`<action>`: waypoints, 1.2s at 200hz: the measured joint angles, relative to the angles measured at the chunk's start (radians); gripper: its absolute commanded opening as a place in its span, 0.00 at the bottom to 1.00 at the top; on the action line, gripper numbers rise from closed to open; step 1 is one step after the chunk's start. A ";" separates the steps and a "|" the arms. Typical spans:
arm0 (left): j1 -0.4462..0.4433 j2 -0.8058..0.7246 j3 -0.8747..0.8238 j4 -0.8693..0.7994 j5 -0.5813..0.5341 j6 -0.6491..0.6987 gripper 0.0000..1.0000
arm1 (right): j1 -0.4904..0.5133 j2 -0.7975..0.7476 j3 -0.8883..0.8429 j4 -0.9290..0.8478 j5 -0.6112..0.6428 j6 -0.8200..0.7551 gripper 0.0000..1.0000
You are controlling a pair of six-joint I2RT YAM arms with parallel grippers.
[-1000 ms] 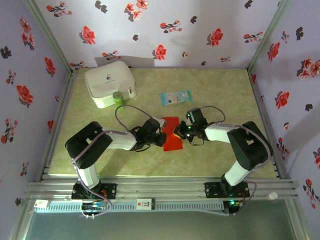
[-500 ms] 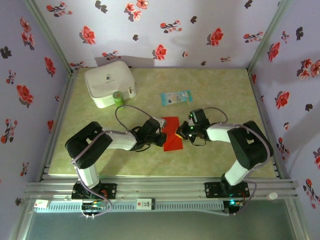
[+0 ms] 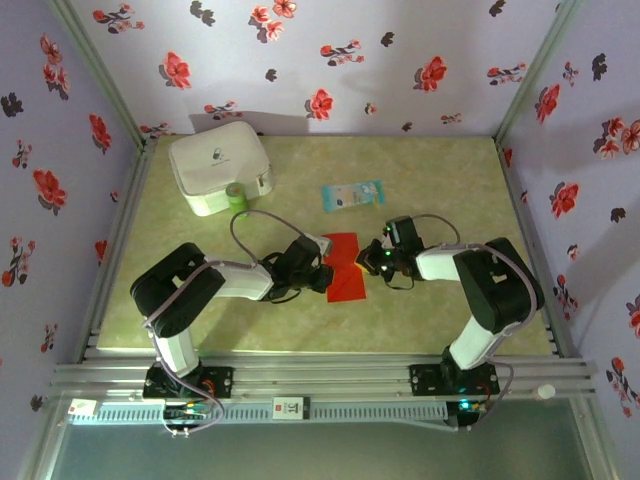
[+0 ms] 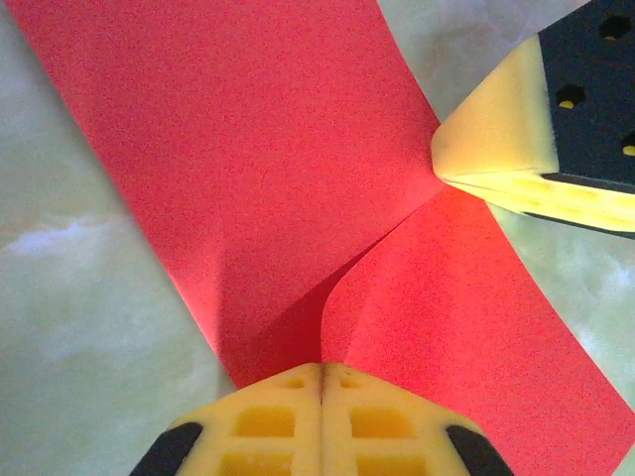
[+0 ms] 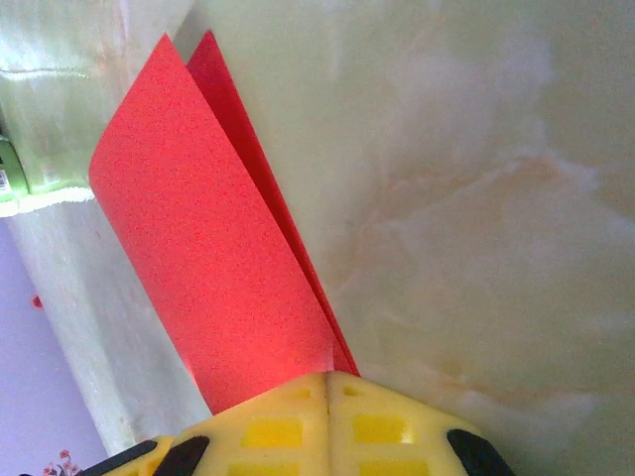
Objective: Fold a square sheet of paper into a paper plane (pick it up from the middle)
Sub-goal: Fold the triangle a second time at the center of the table.
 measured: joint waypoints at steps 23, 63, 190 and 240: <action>0.000 0.000 0.000 0.000 0.000 0.000 0.05 | -0.002 -0.011 0.000 -0.015 0.002 -0.002 0.02; 0.000 0.000 0.000 0.000 0.000 0.000 0.04 | 0.002 -0.086 0.011 -0.093 -0.013 -0.029 0.00; 0.000 0.000 0.000 0.000 0.000 0.000 0.05 | 0.095 -0.036 0.039 -0.112 -0.048 -0.047 0.00; 0.001 0.000 0.000 -0.002 0.000 0.000 0.05 | 0.088 0.006 0.039 -0.106 -0.049 -0.091 0.00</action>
